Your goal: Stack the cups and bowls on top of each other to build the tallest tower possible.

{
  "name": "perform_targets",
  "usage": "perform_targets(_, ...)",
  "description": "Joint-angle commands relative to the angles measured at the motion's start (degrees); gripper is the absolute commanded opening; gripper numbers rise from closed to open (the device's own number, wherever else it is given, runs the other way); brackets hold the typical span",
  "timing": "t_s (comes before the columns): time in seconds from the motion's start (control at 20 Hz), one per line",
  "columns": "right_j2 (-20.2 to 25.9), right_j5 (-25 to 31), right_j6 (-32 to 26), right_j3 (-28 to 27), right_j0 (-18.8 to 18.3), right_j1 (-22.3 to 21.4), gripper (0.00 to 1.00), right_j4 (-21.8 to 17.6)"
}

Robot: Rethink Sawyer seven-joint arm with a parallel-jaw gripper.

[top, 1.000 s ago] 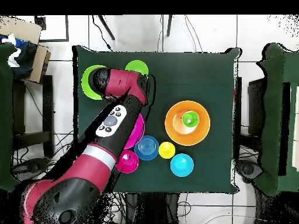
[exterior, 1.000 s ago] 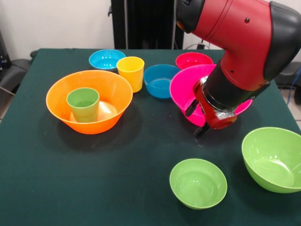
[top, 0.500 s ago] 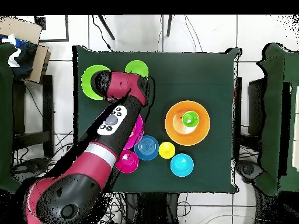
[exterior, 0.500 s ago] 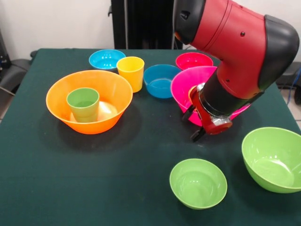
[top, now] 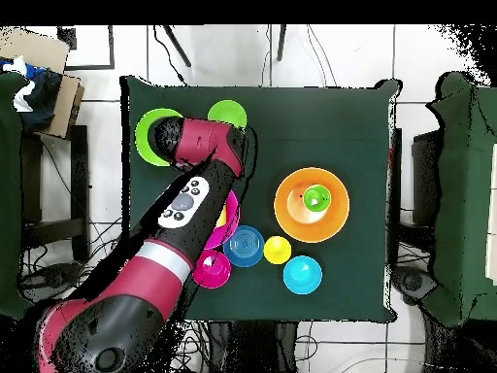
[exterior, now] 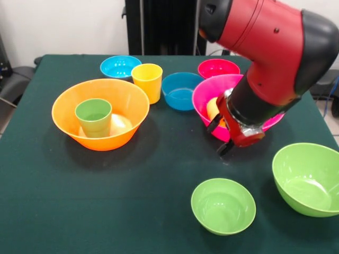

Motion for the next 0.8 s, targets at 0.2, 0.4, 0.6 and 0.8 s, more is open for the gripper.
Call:
perform_targets(0.2, 3.64, 6.01, 9.81, 4.21, 0.33, -7.47, 1.0, -0.3)
perform_targets(0.4, 3.5, 8.12, 9.24, 3.72, -0.21, -8.64, 1.0, -0.83)
perform_targets(0.6, 3.27, 10.06, 9.67, 1.46, -0.76, -8.15, 1.0, -0.88)
perform_targets(0.8, 2.95, 10.4, 11.02, -0.22, -0.69, -6.81, 1.0, -0.67)
